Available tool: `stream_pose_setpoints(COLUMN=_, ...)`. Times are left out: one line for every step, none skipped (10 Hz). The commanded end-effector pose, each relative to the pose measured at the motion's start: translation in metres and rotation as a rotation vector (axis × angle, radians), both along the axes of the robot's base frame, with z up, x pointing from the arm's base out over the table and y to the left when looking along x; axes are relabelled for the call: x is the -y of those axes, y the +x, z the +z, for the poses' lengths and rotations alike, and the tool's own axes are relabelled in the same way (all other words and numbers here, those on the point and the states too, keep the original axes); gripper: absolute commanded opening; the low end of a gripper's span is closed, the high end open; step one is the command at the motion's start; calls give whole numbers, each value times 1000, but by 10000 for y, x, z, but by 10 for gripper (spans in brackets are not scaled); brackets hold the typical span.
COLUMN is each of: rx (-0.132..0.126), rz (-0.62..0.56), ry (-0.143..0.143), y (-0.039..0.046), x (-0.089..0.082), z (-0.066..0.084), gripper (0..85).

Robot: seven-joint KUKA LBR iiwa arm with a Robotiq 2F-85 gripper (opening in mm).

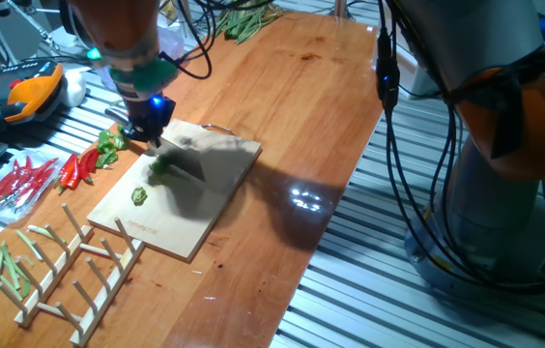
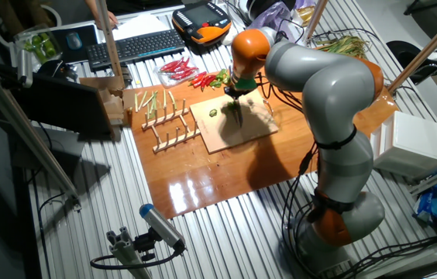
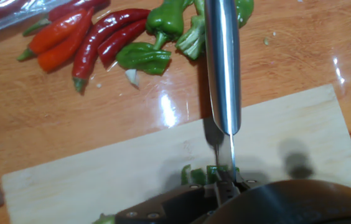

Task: Chop the chili peppers

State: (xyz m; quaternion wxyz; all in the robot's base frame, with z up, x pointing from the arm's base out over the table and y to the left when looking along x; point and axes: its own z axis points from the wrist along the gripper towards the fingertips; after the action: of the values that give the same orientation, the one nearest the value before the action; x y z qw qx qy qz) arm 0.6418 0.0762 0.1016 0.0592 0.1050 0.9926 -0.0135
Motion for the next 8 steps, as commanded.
stream_pose_setpoints(rx=-2, rz=0, ry=-14, y=-36, x=-32, z=32, gripper=0)
stream_pose_setpoints(rx=-2, rz=0, ry=-22, y=-70, x=-39, z=48, gripper=0)
stream_pose_setpoints(rx=-4, rz=6, ry=-24, y=-100, x=-12, z=33, gripper=0)
stream_pose_setpoints(rx=-1, rz=13, ry=-23, y=-110, x=17, z=-3, gripper=0)
stream_pose_setpoints(rx=3, rz=17, ry=-22, y=-111, x=33, z=-38, gripper=0)
stream_pose_setpoints(rx=6, rz=24, ry=-29, y=-111, x=41, z=-54, gripper=0)
stream_pose_setpoints(rx=8, rz=33, ry=-45, y=-110, x=53, z=-63, gripper=0)
stream_pose_setpoints(rx=9, rz=36, ry=-46, y=-111, x=67, z=-76, gripper=0)
